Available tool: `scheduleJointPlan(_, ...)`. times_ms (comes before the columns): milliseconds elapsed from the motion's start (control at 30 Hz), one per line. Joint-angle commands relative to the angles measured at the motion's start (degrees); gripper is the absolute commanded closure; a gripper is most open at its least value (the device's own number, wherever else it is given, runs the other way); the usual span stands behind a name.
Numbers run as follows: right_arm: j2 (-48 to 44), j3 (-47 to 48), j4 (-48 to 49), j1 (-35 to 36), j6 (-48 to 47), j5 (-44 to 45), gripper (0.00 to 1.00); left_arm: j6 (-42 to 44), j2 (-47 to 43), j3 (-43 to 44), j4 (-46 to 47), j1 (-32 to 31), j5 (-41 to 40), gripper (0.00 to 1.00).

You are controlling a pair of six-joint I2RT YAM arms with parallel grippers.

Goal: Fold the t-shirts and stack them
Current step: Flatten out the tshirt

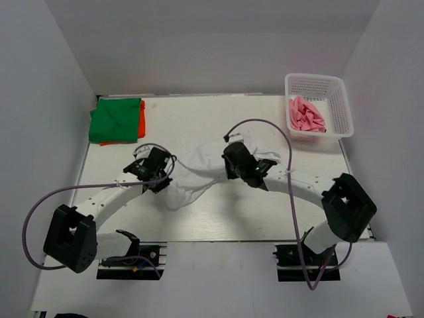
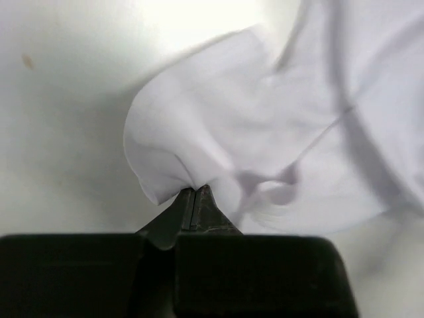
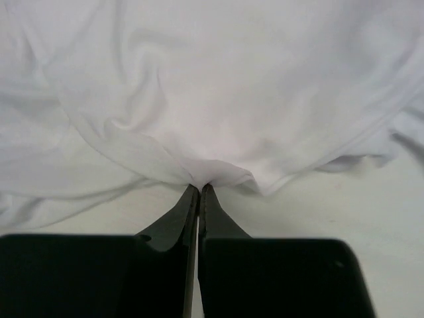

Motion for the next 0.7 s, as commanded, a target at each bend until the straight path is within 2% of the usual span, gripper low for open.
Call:
scheduleJointPlan(0,-5.0,4.1,2.9,-2.5,-0.7,9.5,1.00,3.1,-1.8,11.8,-5.4,0.1,-13.7,1.00)
scheduleJointPlan(67,-7.8,5.3,3.0,-4.0,-1.0,14.4,1.00,2.5,-0.6,20.8,-9.9,0.1,-18.0,1.00)
scheduleJointPlan(133,-12.1,6.0,4.2,-4.9,-2.5,16.5,1.00,2.5,0.5,26.0,-13.4,0.1,-22.9,1.00)
scheduleJointPlan(233,-17.1,8.9,4.4,-7.5,-6.0,21.9,1.00,8.1,0.5,34.7,-11.9,0.1,-25.4,1.00)
scheduleJointPlan(333,-22.0,12.5,4.4,-7.7,-10.1,23.8,1.00,12.8,-2.0,38.0,-7.6,0.1,-25.4,1.00)
scheduleJointPlan(400,-24.6,16.1,4.4,-8.2,-12.4,23.9,1.00,16.4,-3.6,41.7,-6.0,0.1,-23.6,1.00)
scheduleJointPlan(467,-27.9,19.8,4.0,-8.2,-15.1,23.7,1.00,21.9,-7.2,42.8,-0.6,0.1,-20.3,1.00)
scheduleJointPlan(667,-34.1,28.6,0.9,-8.0,-19.5,18.3,1.00,28.2,-17.2,43.3,8.0,0.1,-13.3,1.00)
